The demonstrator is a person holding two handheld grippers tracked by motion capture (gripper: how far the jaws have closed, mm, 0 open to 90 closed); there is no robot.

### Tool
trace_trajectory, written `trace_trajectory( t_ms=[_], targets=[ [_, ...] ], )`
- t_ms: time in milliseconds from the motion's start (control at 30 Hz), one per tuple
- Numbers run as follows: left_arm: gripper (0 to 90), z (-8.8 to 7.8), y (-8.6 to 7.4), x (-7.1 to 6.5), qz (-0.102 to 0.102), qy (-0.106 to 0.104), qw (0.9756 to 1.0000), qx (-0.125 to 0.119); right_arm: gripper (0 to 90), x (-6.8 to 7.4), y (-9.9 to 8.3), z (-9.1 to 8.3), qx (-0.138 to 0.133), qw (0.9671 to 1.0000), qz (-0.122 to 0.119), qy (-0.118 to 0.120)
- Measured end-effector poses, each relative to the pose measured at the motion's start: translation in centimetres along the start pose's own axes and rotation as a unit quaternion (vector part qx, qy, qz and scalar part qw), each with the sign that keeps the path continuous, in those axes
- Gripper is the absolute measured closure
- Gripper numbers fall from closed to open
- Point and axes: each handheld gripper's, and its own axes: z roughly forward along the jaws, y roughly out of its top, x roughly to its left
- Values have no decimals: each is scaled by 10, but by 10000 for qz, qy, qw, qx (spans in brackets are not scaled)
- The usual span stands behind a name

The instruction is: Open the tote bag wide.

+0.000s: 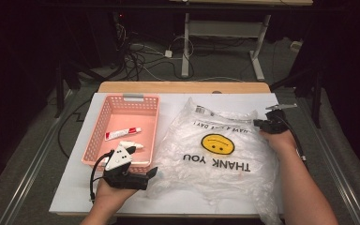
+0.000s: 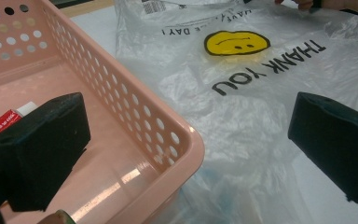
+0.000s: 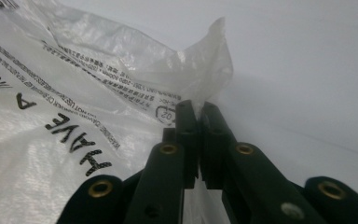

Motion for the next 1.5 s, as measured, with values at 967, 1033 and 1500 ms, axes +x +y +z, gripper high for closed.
trace_trajectory(
  t_ms=[967,1033,1500],
  targets=[
    [0,3,2,-3,26,-152,9999,-38,449,-62,-47,-122,-1130,9837,809,-1142],
    [0,3,1,-3,7,-157,9999,-34,435,-49,-50,-135,-1166,9856,610,-1065],
    [0,3,-1,-9,33,-163,9999,-9,422,54,-141,-186,-1013,9939,332,-289]
  ],
)
